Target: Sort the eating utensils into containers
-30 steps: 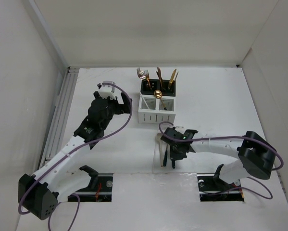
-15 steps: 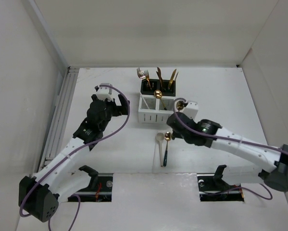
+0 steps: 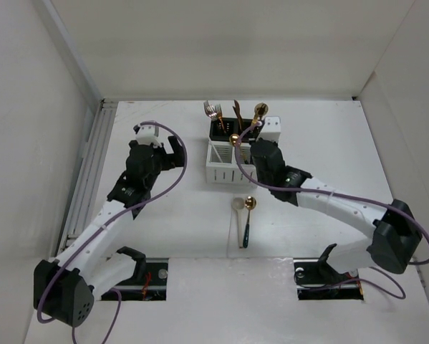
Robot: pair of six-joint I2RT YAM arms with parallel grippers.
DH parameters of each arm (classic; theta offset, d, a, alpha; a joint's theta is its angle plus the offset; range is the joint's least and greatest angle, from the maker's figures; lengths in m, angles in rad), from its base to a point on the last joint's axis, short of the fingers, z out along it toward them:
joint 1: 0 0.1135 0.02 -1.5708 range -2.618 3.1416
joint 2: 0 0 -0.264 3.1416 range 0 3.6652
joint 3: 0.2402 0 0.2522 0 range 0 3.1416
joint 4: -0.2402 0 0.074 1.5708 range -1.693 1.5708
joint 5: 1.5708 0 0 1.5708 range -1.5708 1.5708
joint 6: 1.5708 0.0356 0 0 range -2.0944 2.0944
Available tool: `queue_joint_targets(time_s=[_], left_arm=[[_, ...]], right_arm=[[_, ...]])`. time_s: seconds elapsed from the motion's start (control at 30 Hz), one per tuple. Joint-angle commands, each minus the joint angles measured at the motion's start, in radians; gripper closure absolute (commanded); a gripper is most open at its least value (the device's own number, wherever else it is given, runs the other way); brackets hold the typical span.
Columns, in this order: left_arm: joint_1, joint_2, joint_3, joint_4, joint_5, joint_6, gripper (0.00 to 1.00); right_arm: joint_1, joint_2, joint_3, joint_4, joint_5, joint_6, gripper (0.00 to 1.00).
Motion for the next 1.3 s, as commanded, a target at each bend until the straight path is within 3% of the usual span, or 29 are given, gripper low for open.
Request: queue_joint_targets(time_s=[0.0,0.27,0.53,0.7,0.93,0.97,1.0,1.03,1.27], left_arm=[[0.006,0.027,0.057,0.005,-0.006,0.006,0.00],[0.006,0.086,0.078,0.025,0.014,0.006,0.00],[0.006,0.105,0.078,0.045,0.023,0.006,0.00],[0.006,0.105,0.078,0.045,0.032,0.006,0.00],[0.006,0.096,0.078,0.036,0.022,0.006,0.00],[0.006,0.096,0.078,0.036,0.022,0.006,0.00],[0.006,0.096,0.078,0.036,0.022,0.006,0.00],[0.006,0.096,0.069,0.036,0.022,0.006,0.00],[0.006,0.065,0.060,0.036,0.054,-0.003,0.00]], right_arm=[[-0.065,0.004,-0.038,0.324,-0.091,-0.136,1.00],[-0.136,0.076,-0.047,0.350,-0.248,-0.136,1.00],[-0.127,0.098,-0.124,0.350,-0.266,0.002,1.00],[-0.127,0.156,-0.099,0.313,-0.280,0.002,0.99],[-0.138,0.181,-0.087,0.259,-0.318,0.021,0.76],[-0.147,0.181,-0.078,0.250,-0.329,0.021,0.68],[-0.147,0.161,-0.078,0.250,-0.340,0.030,0.53],[-0.147,0.152,-0.078,0.250,-0.349,0.030,0.47],[-0.147,0.076,-0.056,0.195,-0.328,0.039,0.43]])
